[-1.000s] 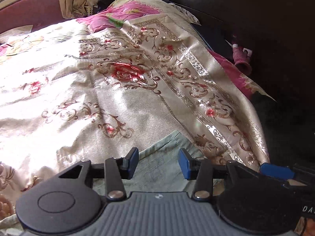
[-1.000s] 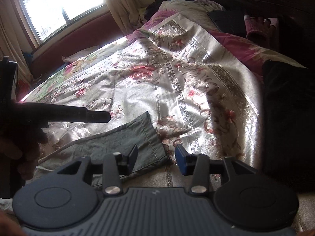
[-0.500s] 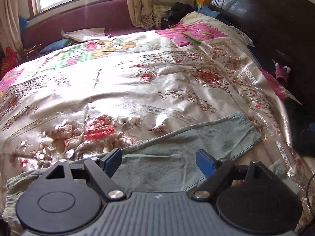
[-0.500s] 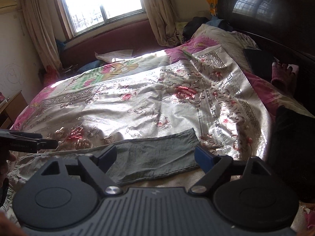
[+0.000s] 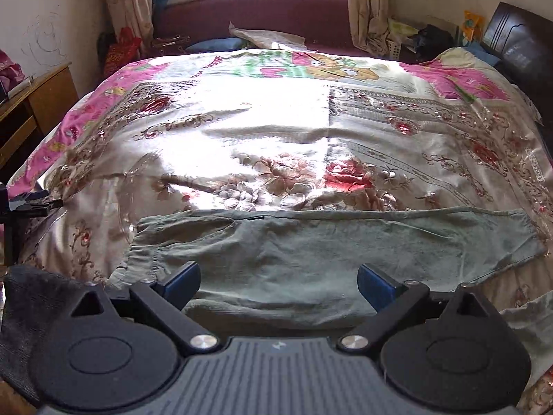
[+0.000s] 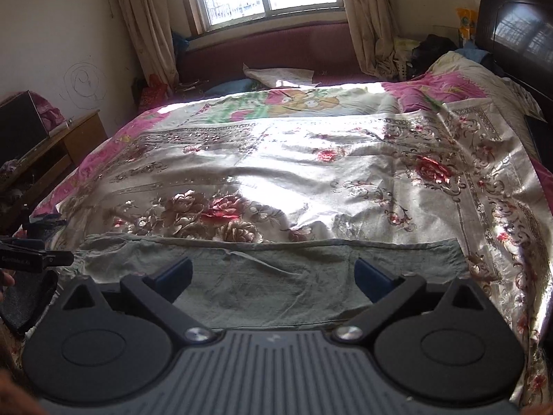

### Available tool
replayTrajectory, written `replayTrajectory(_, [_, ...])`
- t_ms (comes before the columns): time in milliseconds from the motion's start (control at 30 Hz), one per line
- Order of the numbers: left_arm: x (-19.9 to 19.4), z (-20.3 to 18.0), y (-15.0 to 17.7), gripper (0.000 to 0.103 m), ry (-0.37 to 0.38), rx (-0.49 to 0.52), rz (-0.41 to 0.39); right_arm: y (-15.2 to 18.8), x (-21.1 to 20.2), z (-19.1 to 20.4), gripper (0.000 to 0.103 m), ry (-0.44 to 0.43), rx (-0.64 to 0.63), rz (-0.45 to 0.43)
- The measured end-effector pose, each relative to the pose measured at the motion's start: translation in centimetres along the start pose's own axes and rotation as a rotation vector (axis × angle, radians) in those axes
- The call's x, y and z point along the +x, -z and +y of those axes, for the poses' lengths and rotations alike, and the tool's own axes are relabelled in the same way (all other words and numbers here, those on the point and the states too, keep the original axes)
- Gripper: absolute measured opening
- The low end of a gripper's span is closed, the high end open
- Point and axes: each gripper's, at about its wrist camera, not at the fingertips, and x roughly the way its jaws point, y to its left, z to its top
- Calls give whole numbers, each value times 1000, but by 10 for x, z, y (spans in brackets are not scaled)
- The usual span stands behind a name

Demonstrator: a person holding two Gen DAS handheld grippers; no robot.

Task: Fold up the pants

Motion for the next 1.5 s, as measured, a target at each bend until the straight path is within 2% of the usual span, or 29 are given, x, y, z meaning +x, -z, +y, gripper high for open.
replayTrajectory(233, [29, 57, 13, 103, -43, -55, 30, -6, 64, 35, 100, -84, -74, 69])
replayTrajectory(367, [59, 77, 5, 103, -36, 2, 38, -9, 100, 50, 100, -128, -156, 112])
replayTrajectory(667, [131, 101, -31, 103, 118, 219, 96, -18, 168, 55, 99, -241, -314, 213])
replayTrajectory(800, [159, 113, -49, 103, 181, 242, 127, -26, 200, 55, 98, -293, -375, 265])
replayTrajectory(900, [174, 117, -58, 103, 229, 260, 141, -31, 220, 57, 96, -300, -433, 294])
replayTrajectory(1000, [190, 120, -63, 97, 253, 278, 170, -37, 245, 59, 91, -299, -476, 336])
replayTrajectory(1067, [202, 121, -66, 91, 254, 286, 197, -39, 260, 59, 85, -289, -496, 363])
replayTrajectory(1200, [223, 122, -68, 86, 247, 300, 248, -39, 293, 54, 74, -253, -519, 446])
replayTrajectory(1300, [231, 121, -68, 82, 240, 318, 274, -36, 309, 50, 62, -232, -519, 500])
replayTrajectory(1333, [232, 121, -68, 75, 235, 319, 276, -33, 314, 50, 55, -221, -528, 518])
replayTrajectory(1367, [232, 121, -68, 61, 231, 316, 274, -32, 315, 49, 52, -216, -537, 517])
replayTrajectory(1400, [232, 122, -69, 54, 235, 304, 272, -31, 316, 49, 48, -216, -539, 518])
replayTrajectory(1433, [231, 124, -70, 44, 243, 287, 270, -31, 316, 49, 34, -219, -533, 519])
replayTrajectory(1467, [229, 125, -69, 33, 252, 272, 266, -32, 316, 49, 16, -219, -524, 522])
replayTrajectory(1500, [227, 124, -68, 28, 258, 269, 264, -33, 315, 49, 7, -217, -518, 533])
